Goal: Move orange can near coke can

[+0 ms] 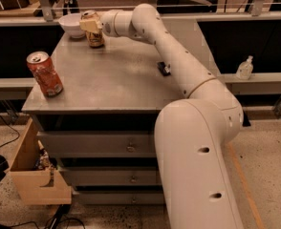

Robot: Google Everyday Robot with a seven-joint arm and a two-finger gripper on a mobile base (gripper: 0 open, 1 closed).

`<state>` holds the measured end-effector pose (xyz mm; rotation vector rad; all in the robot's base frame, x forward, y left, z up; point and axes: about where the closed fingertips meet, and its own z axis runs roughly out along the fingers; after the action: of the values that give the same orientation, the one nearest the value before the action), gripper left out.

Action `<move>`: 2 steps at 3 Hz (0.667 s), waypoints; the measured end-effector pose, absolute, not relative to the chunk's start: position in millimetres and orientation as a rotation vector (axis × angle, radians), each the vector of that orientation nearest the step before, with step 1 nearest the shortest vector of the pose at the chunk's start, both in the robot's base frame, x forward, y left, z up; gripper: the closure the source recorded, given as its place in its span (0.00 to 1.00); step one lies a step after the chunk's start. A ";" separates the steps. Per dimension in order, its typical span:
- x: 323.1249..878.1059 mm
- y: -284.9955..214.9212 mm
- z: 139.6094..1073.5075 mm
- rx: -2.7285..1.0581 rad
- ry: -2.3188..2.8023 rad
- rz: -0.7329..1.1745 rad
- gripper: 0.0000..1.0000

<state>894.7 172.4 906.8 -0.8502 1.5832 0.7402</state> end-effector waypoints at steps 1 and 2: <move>896.0 172.1 907.9 -0.851 1.584 0.739 1.00; 896.0 172.1 908.0 -0.851 1.584 0.739 1.00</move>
Offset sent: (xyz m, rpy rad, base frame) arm 0.0295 -0.0517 0.0397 -0.1386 -0.0638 -0.0679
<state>896.0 172.1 908.0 -0.8515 1.5841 0.7389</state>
